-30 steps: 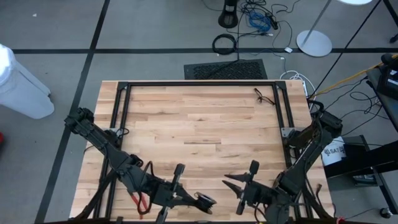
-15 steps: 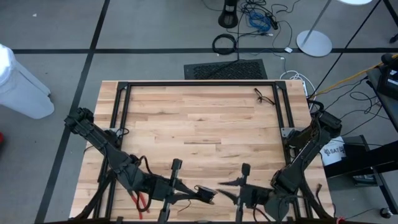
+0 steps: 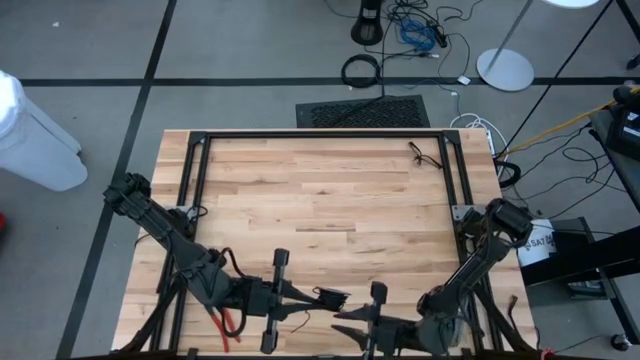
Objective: Coil cords
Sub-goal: Coil the black wire onto the black spool
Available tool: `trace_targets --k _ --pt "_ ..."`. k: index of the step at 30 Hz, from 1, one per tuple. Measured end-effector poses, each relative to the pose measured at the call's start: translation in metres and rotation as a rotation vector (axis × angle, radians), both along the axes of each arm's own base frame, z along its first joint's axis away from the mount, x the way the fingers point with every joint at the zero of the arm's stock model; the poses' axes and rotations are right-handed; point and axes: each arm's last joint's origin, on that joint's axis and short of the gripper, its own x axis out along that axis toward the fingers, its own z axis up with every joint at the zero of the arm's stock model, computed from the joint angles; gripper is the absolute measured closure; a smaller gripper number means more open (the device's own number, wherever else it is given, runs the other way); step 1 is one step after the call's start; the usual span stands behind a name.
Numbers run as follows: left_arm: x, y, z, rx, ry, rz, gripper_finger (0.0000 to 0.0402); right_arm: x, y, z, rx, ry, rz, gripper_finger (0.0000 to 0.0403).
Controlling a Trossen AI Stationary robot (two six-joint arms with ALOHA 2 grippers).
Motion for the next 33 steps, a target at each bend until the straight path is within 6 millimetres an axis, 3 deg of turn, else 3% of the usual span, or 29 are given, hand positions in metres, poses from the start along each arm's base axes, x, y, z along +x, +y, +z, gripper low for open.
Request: trace_targets --k 7,12,18,24,33 --pt "0.0 0.001 0.003 -0.018 -0.021 0.003 0.0399 0.011 -0.009 0.012 0.074 -0.117 0.112 0.0323" --pt "0.0 0.0 0.001 -0.01 -0.011 0.001 0.0399 0.015 -0.014 0.022 -0.023 -0.117 0.039 0.0323" --pt "-0.001 -0.002 -0.001 0.007 0.01 -0.006 0.0399 -0.011 -0.003 0.063 -0.053 -0.06 -0.113 0.0323" --pt "0.0 -0.001 -0.003 -0.005 0.028 0.001 0.0399 -0.034 0.008 0.097 -0.044 -0.047 -0.109 0.0323" --pt "0.01 0.002 -0.011 0.008 0.044 0.024 0.0399 -0.025 0.005 0.097 -0.103 0.004 -0.125 0.0307"
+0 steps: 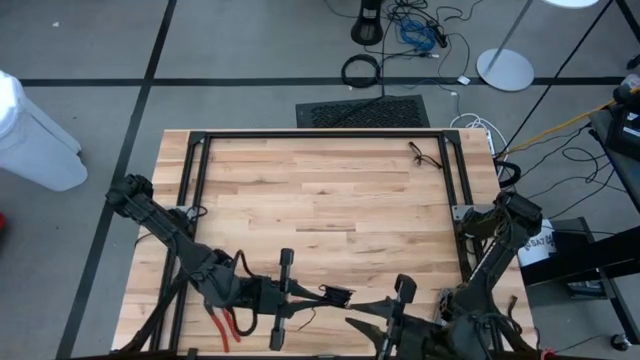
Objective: Coil cords
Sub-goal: Coil the black wire onto the black spool
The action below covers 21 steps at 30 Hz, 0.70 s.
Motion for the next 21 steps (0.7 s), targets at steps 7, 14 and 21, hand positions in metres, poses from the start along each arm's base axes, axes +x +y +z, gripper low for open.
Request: trace_targets --k 7,14,21 --pt "0.006 0.004 -0.005 0.011 0.015 0.018 0.0399 0.006 -0.005 -0.002 -0.01 0.013 -0.021 0.0294" --pt "0.007 0.003 -0.006 0.015 0.02 0.017 0.0399 0.01 -0.008 -0.004 -0.012 0.022 -0.029 0.034" --pt "0.006 0.002 -0.007 0.019 0.023 0.013 0.0399 0.012 -0.008 -0.006 -0.01 0.029 -0.018 0.0397"
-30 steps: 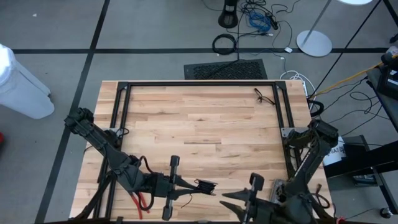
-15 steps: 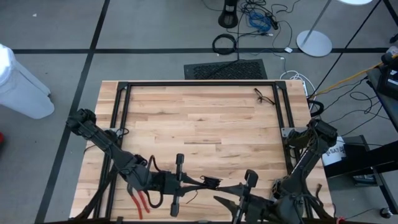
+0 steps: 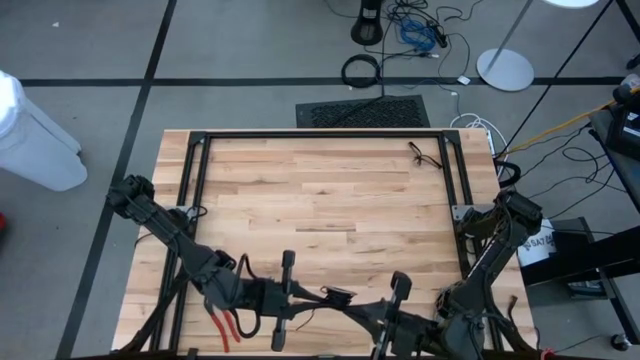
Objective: Coil cords
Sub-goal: Coil the black wire onto the black spool
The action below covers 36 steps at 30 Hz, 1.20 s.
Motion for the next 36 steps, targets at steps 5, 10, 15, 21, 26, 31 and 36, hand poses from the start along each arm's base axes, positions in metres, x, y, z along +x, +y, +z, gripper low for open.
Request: trace_targets --k 5,10,15,21,26,31,36 --pt "-0.001 -0.002 -0.001 0.01 0.006 -0.027 0.0378 -0.003 0.001 0.003 -0.004 -0.003 0.025 0.0401" --pt "-0.004 -0.006 -0.002 0.023 0.016 -0.043 0.0331 -0.015 0.003 0.011 0.006 -0.01 0.052 0.0402" --pt "-0.006 -0.009 -0.002 0.041 0.009 -0.047 0.0291 -0.027 0.003 0.018 0.059 -0.018 0.079 0.0403" --pt "-0.013 -0.011 0.002 0.03 0.006 -0.007 0.0282 -0.034 0.003 0.022 0.078 -0.021 0.086 0.0403" --pt "-0.026 -0.016 0.012 -0.061 -0.007 -0.041 0.0281 -0.039 0.0 0.028 0.067 -0.017 0.089 0.0403" --pt "-0.027 -0.018 0.013 -0.104 -0.014 -0.05 0.0281 -0.044 -0.007 0.039 0.052 -0.027 0.091 0.0403" --pt "-0.02 -0.023 0.0 -0.073 0.017 -0.046 0.0281 -0.045 -0.008 0.04 0.032 -0.022 0.091 0.0403"
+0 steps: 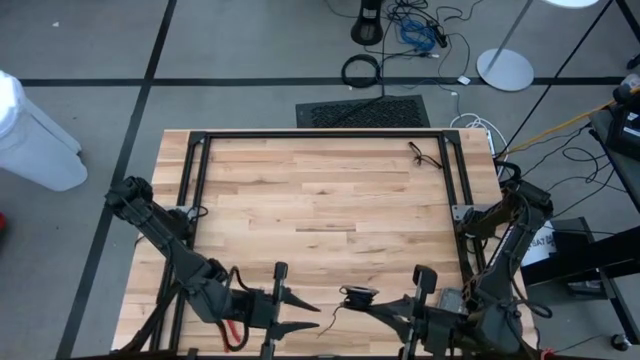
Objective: Coil cords
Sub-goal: Coil the black wire onto the black spool
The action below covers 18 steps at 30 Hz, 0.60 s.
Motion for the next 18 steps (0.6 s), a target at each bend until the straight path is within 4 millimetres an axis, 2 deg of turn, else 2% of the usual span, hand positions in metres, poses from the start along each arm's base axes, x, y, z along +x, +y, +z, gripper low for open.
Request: trace_targets --k 8,13,18 --pt "0.002 0.0 0.001 0.007 -0.03 0.058 0.0281 0.0 0.0 0.0 -0.015 0.003 -0.004 0.0403" --pt "0.006 -0.005 -0.005 0.024 -0.033 0.017 0.0279 0.0 -0.001 0.0 -0.025 0.016 -0.047 0.0403" --pt "0.012 -0.007 -0.01 -0.026 -0.042 0.01 0.0244 0.0 -0.002 0.0 -0.024 0.018 -0.055 0.0403"
